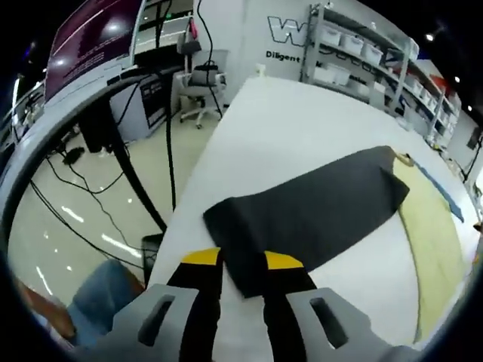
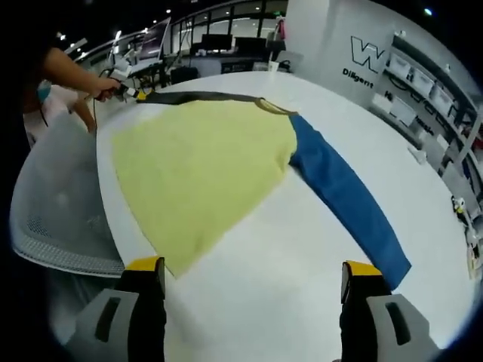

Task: Fold the garment on the visible template until the final outline fits inside the template.

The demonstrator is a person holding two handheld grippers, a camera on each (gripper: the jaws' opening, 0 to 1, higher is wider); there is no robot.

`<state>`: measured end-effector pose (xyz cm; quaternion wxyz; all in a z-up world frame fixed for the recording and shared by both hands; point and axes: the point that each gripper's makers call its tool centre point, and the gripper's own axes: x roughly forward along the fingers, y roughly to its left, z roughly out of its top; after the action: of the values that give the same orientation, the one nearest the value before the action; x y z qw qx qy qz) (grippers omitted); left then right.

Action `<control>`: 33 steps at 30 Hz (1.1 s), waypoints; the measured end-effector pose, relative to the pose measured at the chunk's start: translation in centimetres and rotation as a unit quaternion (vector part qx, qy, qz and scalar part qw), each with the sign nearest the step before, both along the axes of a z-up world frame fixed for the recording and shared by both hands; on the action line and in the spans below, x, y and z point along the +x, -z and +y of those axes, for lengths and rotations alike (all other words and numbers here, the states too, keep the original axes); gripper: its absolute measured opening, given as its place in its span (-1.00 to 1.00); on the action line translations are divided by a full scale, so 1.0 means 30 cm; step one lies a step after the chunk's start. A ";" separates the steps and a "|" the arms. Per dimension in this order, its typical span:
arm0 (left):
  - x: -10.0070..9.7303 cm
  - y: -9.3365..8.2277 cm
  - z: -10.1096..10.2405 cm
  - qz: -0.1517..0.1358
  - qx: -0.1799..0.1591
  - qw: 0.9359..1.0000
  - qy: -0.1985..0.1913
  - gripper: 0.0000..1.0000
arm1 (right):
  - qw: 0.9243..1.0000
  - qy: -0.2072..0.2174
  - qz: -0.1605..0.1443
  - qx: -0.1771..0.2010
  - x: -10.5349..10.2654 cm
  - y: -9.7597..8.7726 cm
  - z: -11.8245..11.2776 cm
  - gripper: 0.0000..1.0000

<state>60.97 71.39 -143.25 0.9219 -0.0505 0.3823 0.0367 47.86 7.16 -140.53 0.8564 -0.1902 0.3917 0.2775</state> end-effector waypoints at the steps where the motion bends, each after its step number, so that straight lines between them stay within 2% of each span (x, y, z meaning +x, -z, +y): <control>1: 0.000 -0.001 0.001 0.001 0.002 1.000 0.001 -0.76 | 1.000 0.002 0.000 0.001 0.000 -0.001 -0.002 0.91; 3: 0.003 -0.001 0.001 0.004 0.006 1.000 0.005 -0.96 | 1.000 0.004 0.001 0.000 -0.001 -0.001 -0.006 0.91; 8: 0.004 -0.006 0.008 0.022 -0.002 1.000 -0.007 -0.97 | 1.000 0.005 -0.002 0.002 0.000 -0.003 -0.008 0.91; 10: -0.001 -0.006 0.008 0.031 0.007 0.999 0.001 -0.97 | 1.000 0.004 -0.007 0.007 0.003 -0.009 -0.004 0.92; 11: 0.009 -0.019 0.016 0.022 0.025 0.999 0.010 -0.98 | 1.000 0.004 -0.009 0.009 0.003 -0.013 -0.003 0.92; 12: 0.014 -0.026 0.011 0.017 0.024 0.999 0.013 -0.98 | 1.000 0.003 -0.012 0.013 0.003 -0.018 0.000 0.92; 14: 0.022 -0.042 -0.008 0.008 0.012 1.000 0.012 -0.98 | 0.999 -0.004 -0.027 0.030 0.008 -0.038 0.016 0.95; 17: 0.051 -0.089 -0.052 -0.024 0.001 0.999 0.030 -0.98 | 0.998 -0.006 -0.042 0.047 0.011 -0.061 0.026 0.98; 18: 0.072 -0.124 -0.086 -0.045 -0.013 0.998 0.045 -0.98 | 0.997 -0.010 -0.049 0.055 0.014 -0.070 0.032 0.98; 20: 0.101 -0.184 -0.139 -0.075 -0.019 0.994 0.076 -0.98 | 0.996 -0.013 -0.057 0.060 0.017 -0.084 0.038 0.98; 22: 0.119 -0.222 -0.170 -0.079 -0.021 0.993 0.081 -0.98 | 0.996 -0.016 -0.062 0.062 0.022 -0.090 0.042 0.98; 26: 0.170 -0.297 -0.224 -0.109 -0.043 0.989 0.092 -0.98 | 0.994 -0.022 -0.073 0.073 0.032 -0.100 0.050 0.98; 29: 0.209 -0.382 -0.309 -0.139 -0.063 0.981 0.116 -0.98 | 0.994 -0.023 -0.077 0.074 0.038 -0.101 0.051 0.98; 33: 0.246 -0.449 -0.401 -0.148 -0.081 0.975 0.147 -0.98 | 0.993 -0.027 -0.079 0.078 0.040 -0.100 0.056 0.98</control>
<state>68.36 59.37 -129.77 0.9565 -0.0733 0.2462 -0.1381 49.07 8.84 -137.52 0.8889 -0.1546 0.2950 0.3145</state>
